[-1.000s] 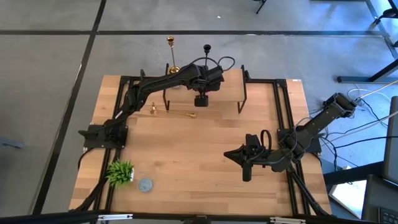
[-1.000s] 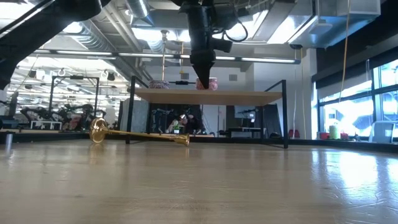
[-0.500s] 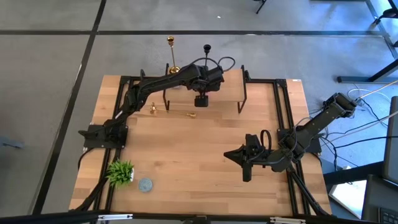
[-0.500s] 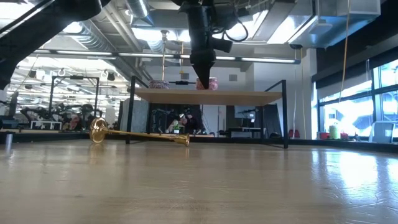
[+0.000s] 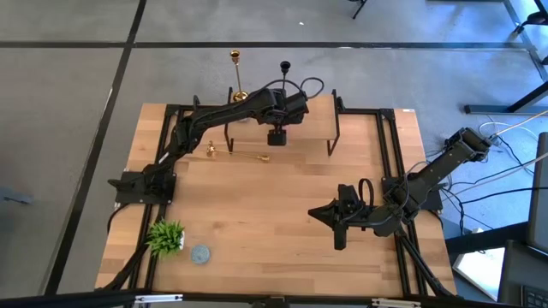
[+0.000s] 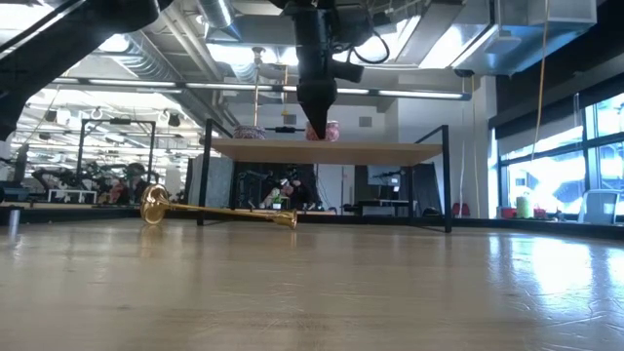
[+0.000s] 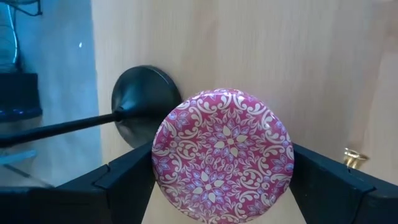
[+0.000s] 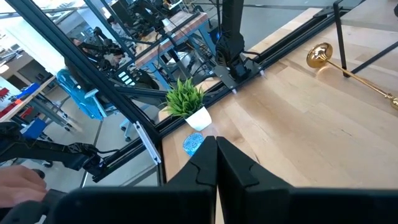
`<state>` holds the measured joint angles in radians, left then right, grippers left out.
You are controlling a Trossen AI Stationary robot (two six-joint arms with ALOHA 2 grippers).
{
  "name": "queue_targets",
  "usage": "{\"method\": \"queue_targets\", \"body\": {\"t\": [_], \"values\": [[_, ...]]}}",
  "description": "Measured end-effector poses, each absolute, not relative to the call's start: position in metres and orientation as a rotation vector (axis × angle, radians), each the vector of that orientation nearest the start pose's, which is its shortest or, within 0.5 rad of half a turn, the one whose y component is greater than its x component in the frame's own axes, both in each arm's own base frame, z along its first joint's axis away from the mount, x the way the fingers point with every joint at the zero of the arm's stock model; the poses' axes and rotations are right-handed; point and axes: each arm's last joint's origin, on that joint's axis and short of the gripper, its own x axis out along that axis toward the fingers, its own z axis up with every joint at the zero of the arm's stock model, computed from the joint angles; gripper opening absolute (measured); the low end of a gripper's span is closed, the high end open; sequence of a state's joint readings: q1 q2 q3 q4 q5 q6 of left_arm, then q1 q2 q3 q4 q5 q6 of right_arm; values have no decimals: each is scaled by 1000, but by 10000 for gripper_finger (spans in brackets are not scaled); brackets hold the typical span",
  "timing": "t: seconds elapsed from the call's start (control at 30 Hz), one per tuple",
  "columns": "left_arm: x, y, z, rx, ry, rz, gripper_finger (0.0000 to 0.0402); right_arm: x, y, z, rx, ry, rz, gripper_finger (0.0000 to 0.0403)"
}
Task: Pick & Place candle stick holders
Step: Put the pink scented candle on the shelf
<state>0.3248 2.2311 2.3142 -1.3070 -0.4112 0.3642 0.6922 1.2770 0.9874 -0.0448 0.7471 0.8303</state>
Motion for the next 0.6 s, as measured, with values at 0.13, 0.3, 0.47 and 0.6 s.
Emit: {"method": "queue_targets", "body": {"t": [0.13, 0.3, 0.47, 0.6], "values": [[427, 152, 303, 333, 1339, 363, 325, 228, 163, 315, 605, 211, -153, 1], [429, 146, 303, 319, 1330, 324, 325, 228, 163, 315, 606, 212, -151, 1], [429, 146, 303, 326, 1333, 333, 325, 228, 163, 315, 612, 209, -150, 1], [428, 148, 303, 339, 1340, 360, 325, 228, 163, 315, 616, 209, -150, 1]]}}
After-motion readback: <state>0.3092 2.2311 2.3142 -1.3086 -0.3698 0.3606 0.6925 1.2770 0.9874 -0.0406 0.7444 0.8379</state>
